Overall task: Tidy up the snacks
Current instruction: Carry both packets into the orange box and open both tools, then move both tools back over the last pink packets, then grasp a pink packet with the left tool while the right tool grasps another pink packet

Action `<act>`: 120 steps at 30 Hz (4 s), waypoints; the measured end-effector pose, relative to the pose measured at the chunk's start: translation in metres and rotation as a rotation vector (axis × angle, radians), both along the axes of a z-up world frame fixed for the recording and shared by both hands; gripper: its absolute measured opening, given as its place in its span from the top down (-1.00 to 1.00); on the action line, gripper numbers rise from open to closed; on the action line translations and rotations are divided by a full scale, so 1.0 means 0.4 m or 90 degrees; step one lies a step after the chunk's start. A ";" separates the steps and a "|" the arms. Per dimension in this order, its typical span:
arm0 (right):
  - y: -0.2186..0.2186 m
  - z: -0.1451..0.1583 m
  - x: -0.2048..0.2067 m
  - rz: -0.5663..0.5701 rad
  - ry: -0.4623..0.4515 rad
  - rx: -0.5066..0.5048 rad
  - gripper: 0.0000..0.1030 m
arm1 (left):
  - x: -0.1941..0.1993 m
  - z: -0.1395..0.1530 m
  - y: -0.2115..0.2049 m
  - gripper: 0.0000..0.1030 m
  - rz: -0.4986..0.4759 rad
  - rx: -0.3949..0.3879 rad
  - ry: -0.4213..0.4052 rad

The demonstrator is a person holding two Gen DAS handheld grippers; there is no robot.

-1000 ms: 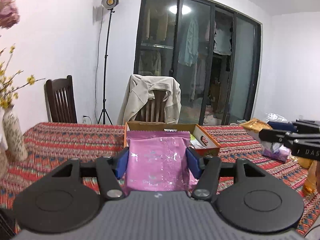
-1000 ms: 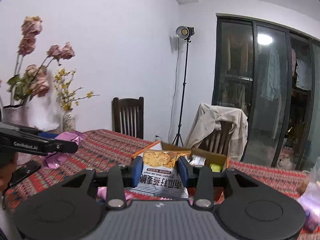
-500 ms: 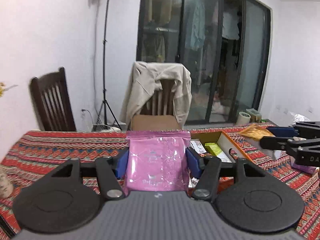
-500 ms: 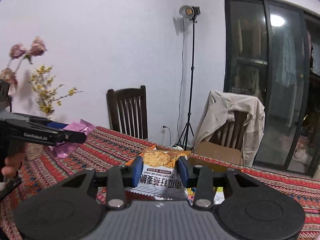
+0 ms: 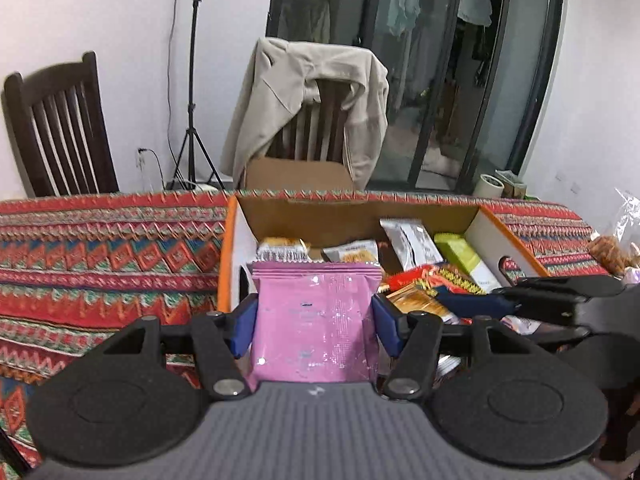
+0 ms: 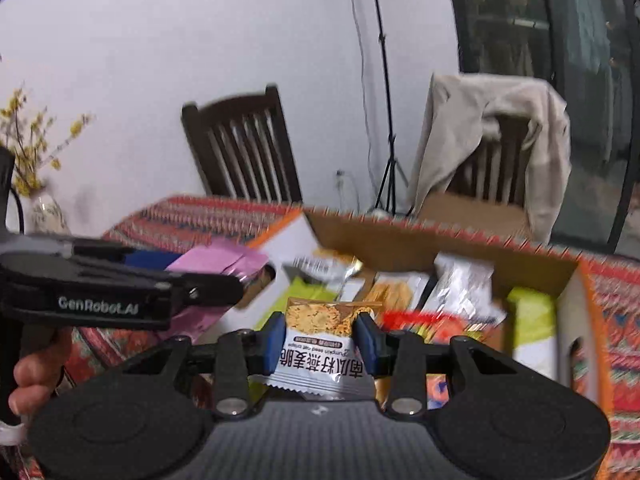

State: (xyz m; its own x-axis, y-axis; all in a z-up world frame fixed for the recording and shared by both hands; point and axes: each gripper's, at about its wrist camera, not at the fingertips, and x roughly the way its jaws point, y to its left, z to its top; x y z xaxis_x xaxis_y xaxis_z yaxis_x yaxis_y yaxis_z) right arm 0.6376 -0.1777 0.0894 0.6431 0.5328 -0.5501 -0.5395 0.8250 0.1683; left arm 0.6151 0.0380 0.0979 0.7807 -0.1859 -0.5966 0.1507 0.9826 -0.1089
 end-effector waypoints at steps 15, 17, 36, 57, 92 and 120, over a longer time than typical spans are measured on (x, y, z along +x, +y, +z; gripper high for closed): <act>0.002 0.013 -0.045 -0.003 -0.002 0.022 -0.05 | -0.077 0.044 0.016 -0.44 0.009 -0.006 -0.038; -0.012 0.049 -0.078 -0.009 -0.024 0.019 -0.05 | -0.116 0.082 0.019 -0.46 0.011 0.003 -0.057; -0.246 0.373 -0.635 -0.042 -0.245 -0.007 -0.46 | -0.727 0.277 -0.007 -0.97 -0.023 0.059 -0.212; -0.337 0.015 -1.123 -0.104 -0.202 -0.076 -0.81 | -1.078 -0.074 -0.104 -1.00 0.011 0.076 -0.111; -0.167 -0.094 -0.552 -0.039 -0.062 -0.174 -0.80 | -0.486 -0.189 -0.026 -1.00 -0.006 0.109 0.032; -0.263 -0.143 -0.650 -0.116 -0.003 -0.069 -0.18 | -0.737 -0.134 -0.113 -0.27 -0.023 -0.042 0.017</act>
